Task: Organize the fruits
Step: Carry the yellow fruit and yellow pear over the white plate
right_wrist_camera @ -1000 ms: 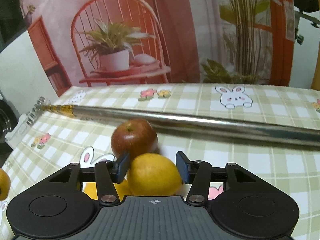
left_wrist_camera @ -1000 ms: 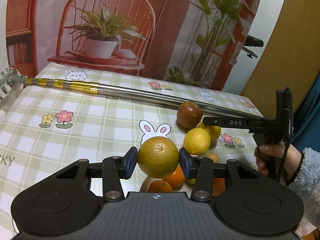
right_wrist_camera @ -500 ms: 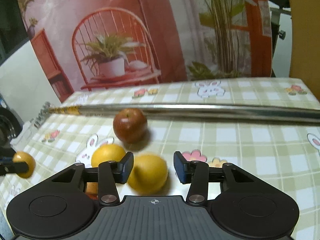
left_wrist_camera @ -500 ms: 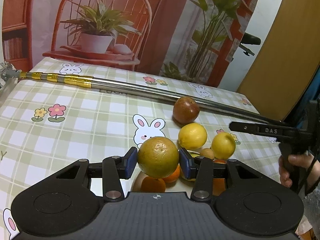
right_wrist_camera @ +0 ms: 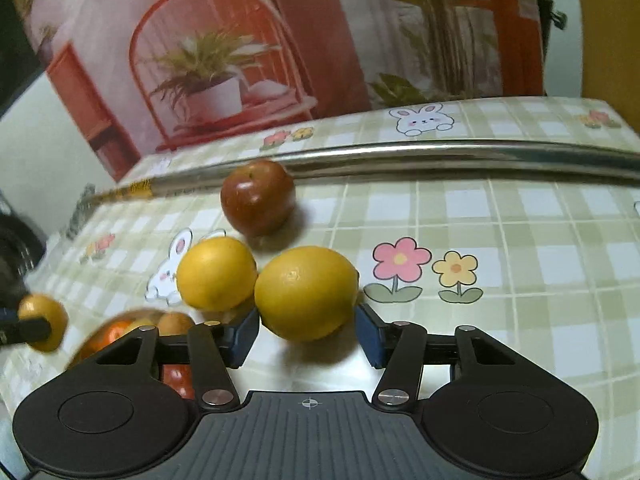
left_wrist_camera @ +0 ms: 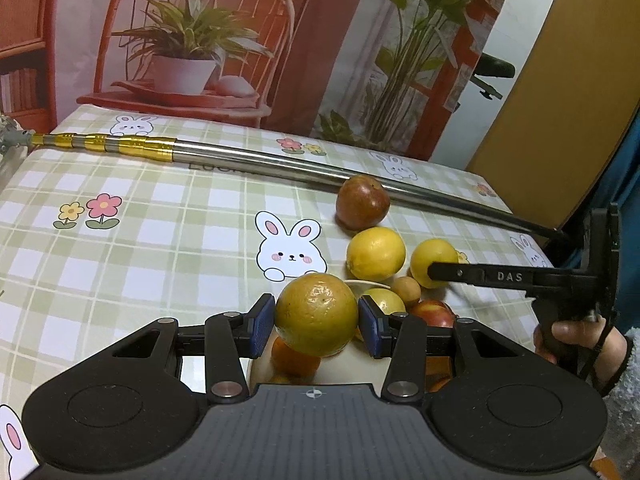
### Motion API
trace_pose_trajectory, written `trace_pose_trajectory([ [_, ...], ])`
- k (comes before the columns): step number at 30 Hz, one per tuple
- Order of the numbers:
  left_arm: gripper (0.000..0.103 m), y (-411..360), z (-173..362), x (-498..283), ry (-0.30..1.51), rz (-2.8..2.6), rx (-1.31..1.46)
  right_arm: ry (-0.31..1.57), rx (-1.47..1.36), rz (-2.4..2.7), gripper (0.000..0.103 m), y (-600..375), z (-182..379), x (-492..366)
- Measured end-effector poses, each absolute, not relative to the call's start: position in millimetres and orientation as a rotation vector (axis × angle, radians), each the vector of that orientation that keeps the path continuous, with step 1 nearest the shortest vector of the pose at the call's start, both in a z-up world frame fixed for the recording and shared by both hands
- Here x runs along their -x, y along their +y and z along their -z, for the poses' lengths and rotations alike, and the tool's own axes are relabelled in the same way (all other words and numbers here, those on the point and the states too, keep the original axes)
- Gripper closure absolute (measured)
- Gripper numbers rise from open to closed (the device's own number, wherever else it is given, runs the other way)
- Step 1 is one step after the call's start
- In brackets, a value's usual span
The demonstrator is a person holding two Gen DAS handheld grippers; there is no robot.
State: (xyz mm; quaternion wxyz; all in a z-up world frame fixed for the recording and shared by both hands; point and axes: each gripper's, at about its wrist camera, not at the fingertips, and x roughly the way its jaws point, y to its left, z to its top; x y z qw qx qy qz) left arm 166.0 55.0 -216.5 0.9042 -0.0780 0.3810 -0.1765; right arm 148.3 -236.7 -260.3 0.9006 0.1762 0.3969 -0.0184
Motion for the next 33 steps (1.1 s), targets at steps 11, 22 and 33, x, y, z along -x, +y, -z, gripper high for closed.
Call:
trace_pose_trajectory([
  [11, 0.055, 47, 222, -169, 0.809, 0.392, 0.145, 0.782, -0.326, 0.06, 0.047, -231, 261, -167],
  [22, 0.055, 39, 231, -165, 0.836, 0.424, 0.122, 0.771, -0.327, 0.07, 0.048, -228, 260, -166],
  [33, 0.055, 20, 246, -168, 0.886, 0.486, 0.112, 0.674, -0.354, 0.039, 0.049, -218, 230, -124],
])
